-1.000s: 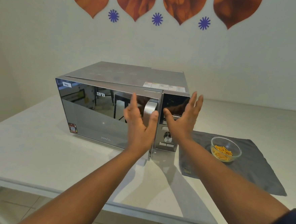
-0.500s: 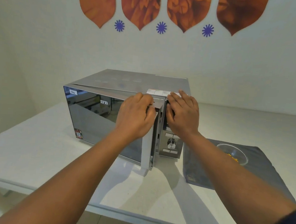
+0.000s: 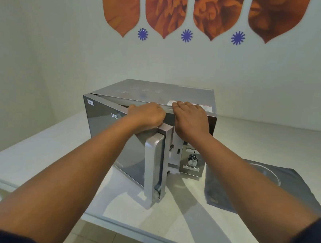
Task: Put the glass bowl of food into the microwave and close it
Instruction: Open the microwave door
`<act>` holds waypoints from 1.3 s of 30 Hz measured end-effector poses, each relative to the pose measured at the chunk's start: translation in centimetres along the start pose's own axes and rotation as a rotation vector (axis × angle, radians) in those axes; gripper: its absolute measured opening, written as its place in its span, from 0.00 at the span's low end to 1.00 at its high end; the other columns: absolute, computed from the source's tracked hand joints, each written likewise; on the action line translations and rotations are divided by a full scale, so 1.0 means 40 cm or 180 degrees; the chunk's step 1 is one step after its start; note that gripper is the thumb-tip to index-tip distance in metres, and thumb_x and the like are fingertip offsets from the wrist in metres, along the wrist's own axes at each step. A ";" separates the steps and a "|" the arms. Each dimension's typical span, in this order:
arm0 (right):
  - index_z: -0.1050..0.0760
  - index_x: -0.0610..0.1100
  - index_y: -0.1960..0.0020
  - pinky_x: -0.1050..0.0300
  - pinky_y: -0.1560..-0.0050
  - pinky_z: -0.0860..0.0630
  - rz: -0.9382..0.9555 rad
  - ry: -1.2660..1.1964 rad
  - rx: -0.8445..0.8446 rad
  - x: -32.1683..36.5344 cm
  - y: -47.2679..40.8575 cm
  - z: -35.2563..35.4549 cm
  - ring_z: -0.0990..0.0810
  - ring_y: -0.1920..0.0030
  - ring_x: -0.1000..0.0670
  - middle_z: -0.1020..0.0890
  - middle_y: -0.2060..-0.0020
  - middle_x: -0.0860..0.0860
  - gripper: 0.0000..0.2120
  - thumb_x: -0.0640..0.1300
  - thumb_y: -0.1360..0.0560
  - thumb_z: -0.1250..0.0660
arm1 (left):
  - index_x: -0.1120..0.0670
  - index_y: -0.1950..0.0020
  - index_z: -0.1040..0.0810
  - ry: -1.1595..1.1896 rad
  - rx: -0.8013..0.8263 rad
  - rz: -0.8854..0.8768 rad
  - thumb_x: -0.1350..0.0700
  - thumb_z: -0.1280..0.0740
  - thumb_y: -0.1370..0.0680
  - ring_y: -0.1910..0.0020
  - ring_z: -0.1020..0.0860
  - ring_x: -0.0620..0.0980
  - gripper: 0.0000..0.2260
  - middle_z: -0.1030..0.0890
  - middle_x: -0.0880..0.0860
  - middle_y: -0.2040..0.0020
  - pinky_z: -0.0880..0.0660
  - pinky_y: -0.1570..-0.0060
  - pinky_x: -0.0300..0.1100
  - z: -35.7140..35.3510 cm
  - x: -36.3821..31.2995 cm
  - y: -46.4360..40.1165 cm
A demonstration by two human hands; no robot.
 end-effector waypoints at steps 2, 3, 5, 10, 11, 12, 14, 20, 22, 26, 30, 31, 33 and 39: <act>0.32 0.43 0.23 0.42 0.29 0.31 0.0029 0.0033 0.0089 0.011 -0.008 0.002 0.27 0.27 0.41 0.25 0.26 0.45 0.27 0.41 0.21 0.34 | 0.55 0.54 0.20 -0.0281 0.0199 0.0168 0.57 0.44 0.25 0.61 0.29 0.49 0.12 0.22 0.51 0.59 0.38 0.45 0.55 0.014 0.010 -0.005; 0.33 0.44 0.22 0.42 0.28 0.32 0.0048 0.0030 0.0124 0.020 -0.012 0.003 0.29 0.26 0.42 0.26 0.25 0.45 0.28 0.41 0.21 0.33 | 0.54 0.53 0.20 -0.0378 0.0261 0.0253 0.57 0.44 0.24 0.62 0.30 0.48 0.12 0.22 0.51 0.58 0.38 0.44 0.56 0.022 0.018 -0.005; 0.36 0.44 0.21 0.43 0.25 0.35 0.0046 0.0040 0.0205 0.030 -0.017 0.001 0.31 0.23 0.42 0.29 0.23 0.45 0.30 0.41 0.21 0.33 | 0.53 0.52 0.23 -0.0565 0.0341 0.0381 0.56 0.44 0.24 0.56 0.27 0.53 0.10 0.21 0.53 0.52 0.37 0.39 0.59 0.034 0.033 -0.005; 0.37 0.44 0.19 0.44 0.23 0.37 -0.0088 -0.0014 0.0249 0.038 -0.017 0.001 0.33 0.22 0.43 0.30 0.22 0.45 0.28 0.42 0.19 0.37 | 0.55 0.37 0.26 -0.0961 0.0480 0.0652 0.55 0.46 0.24 0.31 0.34 0.67 0.18 0.30 0.63 0.30 0.37 0.32 0.61 0.055 0.106 -0.025; 0.37 0.44 0.19 0.44 0.23 0.38 -0.0106 -0.0023 0.0258 0.039 -0.016 0.002 0.33 0.22 0.43 0.31 0.21 0.46 0.28 0.43 0.18 0.38 | 0.55 0.39 0.26 -0.0991 0.0492 0.0660 0.55 0.46 0.24 0.31 0.33 0.67 0.17 0.29 0.64 0.30 0.38 0.30 0.61 0.060 0.120 -0.028; 0.37 0.44 0.19 0.44 0.23 0.38 -0.0110 -0.0031 0.0259 0.041 -0.017 0.003 0.33 0.22 0.43 0.31 0.21 0.46 0.27 0.44 0.18 0.39 | 0.56 0.42 0.26 -0.0993 0.0477 0.0696 0.56 0.46 0.24 0.31 0.32 0.67 0.15 0.28 0.64 0.31 0.39 0.29 0.61 0.067 0.136 -0.028; 0.36 0.44 0.20 0.45 0.24 0.36 -0.0152 -0.0048 0.0263 0.043 -0.015 0.005 0.32 0.23 0.44 0.29 0.22 0.46 0.27 0.46 0.18 0.40 | 0.60 0.51 0.25 -0.0924 0.0424 0.0804 0.59 0.46 0.22 0.37 0.28 0.65 0.11 0.25 0.63 0.35 0.37 0.30 0.59 0.081 0.161 -0.028; 0.31 0.44 0.22 0.45 0.27 0.32 -0.0257 -0.0052 0.0209 0.051 -0.014 0.004 0.28 0.25 0.45 0.25 0.25 0.47 0.26 0.50 0.19 0.41 | 0.58 0.63 0.28 -0.1373 0.0618 0.1021 0.62 0.41 0.25 0.53 0.26 0.59 0.07 0.26 0.57 0.59 0.26 0.45 0.49 0.110 0.215 -0.019; 0.30 0.44 0.23 0.45 0.28 0.31 -0.0313 -0.0080 0.0190 0.055 -0.014 0.002 0.27 0.26 0.45 0.24 0.26 0.47 0.25 0.50 0.19 0.41 | 0.59 0.60 0.26 -0.1494 0.0713 0.1042 0.61 0.42 0.24 0.54 0.24 0.58 0.08 0.24 0.58 0.56 0.27 0.50 0.46 0.115 0.230 -0.014; 0.27 0.44 0.25 0.45 0.30 0.30 -0.0364 -0.0113 0.0075 0.059 -0.008 0.005 0.25 0.28 0.45 0.22 0.28 0.47 0.24 0.50 0.20 0.40 | 0.60 0.45 0.24 -0.1690 0.0919 0.1131 0.61 0.45 0.21 0.50 0.25 0.58 0.12 0.24 0.60 0.46 0.27 0.44 0.46 0.125 0.254 -0.008; 0.25 0.43 0.27 0.46 0.33 0.28 -0.0376 -0.0096 0.0026 0.065 -0.001 0.011 0.23 0.30 0.45 0.20 0.30 0.47 0.24 0.49 0.21 0.40 | 0.64 0.30 0.30 -0.1927 0.0908 0.1183 0.61 0.46 0.20 0.37 0.27 0.61 0.19 0.27 0.63 0.34 0.31 0.39 0.48 0.131 0.273 -0.002; 0.25 0.43 0.28 0.46 0.33 0.28 -0.0382 -0.0095 0.0021 0.066 -0.001 0.013 0.23 0.30 0.45 0.20 0.31 0.48 0.24 0.49 0.21 0.40 | 0.64 0.31 0.29 -0.1996 0.0931 0.1160 0.62 0.46 0.20 0.39 0.27 0.61 0.19 0.27 0.63 0.36 0.32 0.40 0.48 0.132 0.278 0.001; 0.25 0.43 0.28 0.46 0.33 0.28 -0.0390 -0.0107 0.0004 0.066 0.000 0.017 0.22 0.31 0.45 0.20 0.31 0.47 0.23 0.49 0.21 0.40 | 0.65 0.31 0.31 -0.2039 0.0933 0.1221 0.63 0.46 0.22 0.42 0.27 0.60 0.20 0.27 0.63 0.36 0.31 0.41 0.48 0.134 0.290 0.007; 0.26 0.43 0.27 0.46 0.32 0.29 -0.0398 -0.0047 0.0012 0.070 0.002 0.018 0.23 0.30 0.45 0.20 0.30 0.47 0.24 0.50 0.20 0.40 | 0.65 0.27 0.35 -0.2230 0.0930 0.1380 0.64 0.43 0.26 0.31 0.31 0.64 0.26 0.34 0.67 0.28 0.30 0.36 0.51 0.135 0.340 0.016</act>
Point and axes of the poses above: each hand's wrist, its own y-axis away from the middle knuckle, its own z-axis out of the back of the hand, x = y × z, the point moved 1 cm from there along -y, towards the middle knuckle
